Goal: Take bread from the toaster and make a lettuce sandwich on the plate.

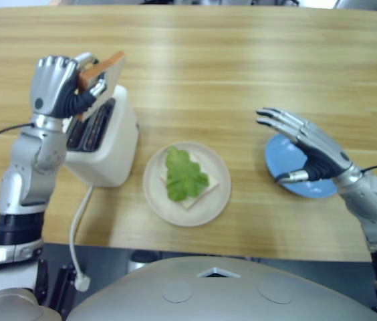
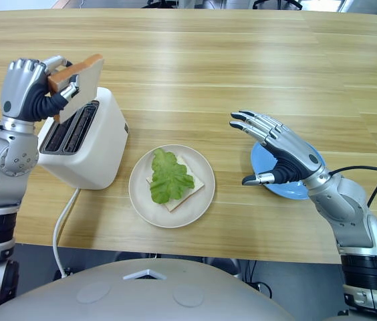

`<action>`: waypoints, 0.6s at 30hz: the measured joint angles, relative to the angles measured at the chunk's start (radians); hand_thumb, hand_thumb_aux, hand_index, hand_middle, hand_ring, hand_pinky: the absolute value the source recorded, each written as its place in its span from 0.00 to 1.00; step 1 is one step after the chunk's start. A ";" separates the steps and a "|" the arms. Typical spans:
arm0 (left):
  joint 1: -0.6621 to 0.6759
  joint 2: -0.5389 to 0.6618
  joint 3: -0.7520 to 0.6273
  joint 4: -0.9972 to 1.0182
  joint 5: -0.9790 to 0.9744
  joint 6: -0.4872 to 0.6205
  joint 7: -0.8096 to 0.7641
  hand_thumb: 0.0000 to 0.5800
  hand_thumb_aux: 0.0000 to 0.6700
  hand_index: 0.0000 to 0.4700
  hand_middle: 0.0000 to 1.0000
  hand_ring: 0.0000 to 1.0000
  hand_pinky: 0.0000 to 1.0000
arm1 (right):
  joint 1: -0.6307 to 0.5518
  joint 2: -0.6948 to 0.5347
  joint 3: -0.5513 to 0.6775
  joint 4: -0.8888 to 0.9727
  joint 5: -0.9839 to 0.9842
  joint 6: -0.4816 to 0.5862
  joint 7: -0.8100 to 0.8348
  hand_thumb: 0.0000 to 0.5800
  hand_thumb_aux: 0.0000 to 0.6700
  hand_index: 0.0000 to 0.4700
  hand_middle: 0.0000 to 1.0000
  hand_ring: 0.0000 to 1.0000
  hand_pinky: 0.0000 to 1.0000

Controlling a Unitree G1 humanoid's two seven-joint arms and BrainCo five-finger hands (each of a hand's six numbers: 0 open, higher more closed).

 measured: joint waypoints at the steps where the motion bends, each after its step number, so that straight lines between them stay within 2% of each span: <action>1: -0.009 0.000 -0.004 -0.004 0.008 -0.006 0.004 1.00 1.00 0.98 1.00 1.00 1.00 | -0.002 0.000 0.002 0.001 0.000 0.000 -0.001 0.00 0.00 0.00 0.00 0.00 0.00; 11: -0.118 -0.010 -0.132 -0.014 0.158 -0.083 0.062 1.00 1.00 0.98 1.00 1.00 1.00 | -0.062 -0.001 0.005 0.053 0.002 0.000 -0.028 0.00 0.00 0.00 0.00 0.00 0.00; 18: -0.133 -0.064 -0.324 0.000 0.335 -0.130 0.134 1.00 1.00 0.98 1.00 1.00 1.00 | -0.093 -0.006 -0.008 0.146 0.016 -0.004 -0.059 0.00 0.00 0.00 0.00 0.00 0.00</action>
